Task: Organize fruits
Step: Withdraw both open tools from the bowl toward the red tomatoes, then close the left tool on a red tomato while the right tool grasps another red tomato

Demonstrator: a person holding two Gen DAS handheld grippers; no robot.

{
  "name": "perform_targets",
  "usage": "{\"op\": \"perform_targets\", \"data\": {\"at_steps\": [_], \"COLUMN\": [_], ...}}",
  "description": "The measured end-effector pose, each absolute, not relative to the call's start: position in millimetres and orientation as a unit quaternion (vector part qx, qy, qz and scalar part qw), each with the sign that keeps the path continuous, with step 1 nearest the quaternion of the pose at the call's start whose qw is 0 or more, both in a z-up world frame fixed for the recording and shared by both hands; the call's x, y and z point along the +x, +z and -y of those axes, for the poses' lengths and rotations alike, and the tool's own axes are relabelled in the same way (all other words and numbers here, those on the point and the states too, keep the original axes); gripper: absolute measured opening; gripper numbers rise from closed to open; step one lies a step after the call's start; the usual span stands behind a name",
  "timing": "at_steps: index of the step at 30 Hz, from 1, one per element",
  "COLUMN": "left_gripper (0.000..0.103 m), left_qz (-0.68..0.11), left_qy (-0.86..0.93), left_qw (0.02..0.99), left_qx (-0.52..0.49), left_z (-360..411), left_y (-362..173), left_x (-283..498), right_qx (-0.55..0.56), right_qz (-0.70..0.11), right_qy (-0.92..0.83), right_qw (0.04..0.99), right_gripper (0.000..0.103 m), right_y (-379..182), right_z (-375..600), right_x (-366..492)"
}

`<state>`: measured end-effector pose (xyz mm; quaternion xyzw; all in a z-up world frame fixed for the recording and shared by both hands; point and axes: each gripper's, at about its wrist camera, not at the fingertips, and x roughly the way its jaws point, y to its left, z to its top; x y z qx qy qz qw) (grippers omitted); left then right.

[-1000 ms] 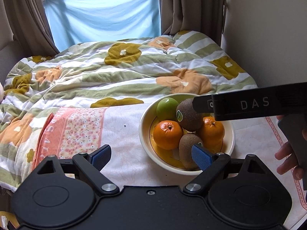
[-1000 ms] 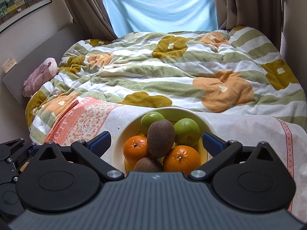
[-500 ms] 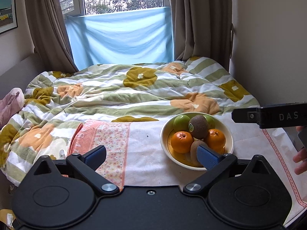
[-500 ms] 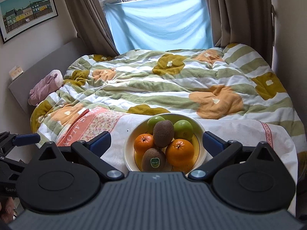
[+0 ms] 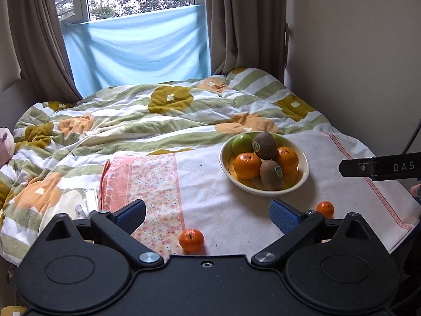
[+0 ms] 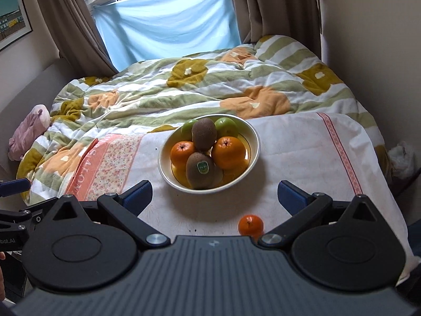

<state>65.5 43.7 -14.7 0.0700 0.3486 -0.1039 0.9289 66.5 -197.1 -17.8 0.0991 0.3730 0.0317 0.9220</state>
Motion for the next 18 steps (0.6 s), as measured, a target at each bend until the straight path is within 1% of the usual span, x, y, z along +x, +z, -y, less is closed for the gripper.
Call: {"op": "perform_targets", "data": {"at_steps": [4, 8, 10, 12, 17, 18], "left_gripper": [0.095, 0.085, 0.082, 0.077, 0.073, 0.068], "left_qz": [-0.369, -0.391, -0.399, -0.402, -0.413, -0.417], "left_qy": [-0.134, -0.162, -0.169, -0.171, -0.187, -0.19], "left_qw": [0.917, 0.902, 0.897, 0.894, 0.886, 0.883], "left_qx": [0.074, 0.082, 0.086, 0.095, 0.102, 0.102], "left_z": [-51.7, -55.3, -57.3, -57.1, -55.4, -55.2], "left_y": [-35.4, -63.3, -78.3, -91.8, -122.4, -127.9], "left_x": [62.7, 64.9, 66.5, 68.3, 77.3, 79.5], "right_qx": [0.102, 0.11, 0.107, 0.102, 0.092, 0.092], "right_qz": [-0.398, -0.413, -0.419, -0.425, -0.439, -0.441], "right_qy": [-0.015, -0.038, -0.046, -0.045, -0.051, -0.053], "right_qw": [0.911, 0.903, 0.901, 0.898, 0.892, 0.891], "right_gripper": [0.103, 0.103, 0.103, 0.103, 0.103, 0.103], "right_y": [-34.6, -55.5, -65.6, -77.3, -106.3, -110.9], "right_z": [180.5, 167.9, 159.5, 151.1, 135.9, 134.4], "right_x": [50.5, 35.0, 28.3, 24.2, 18.7, 18.1]}}
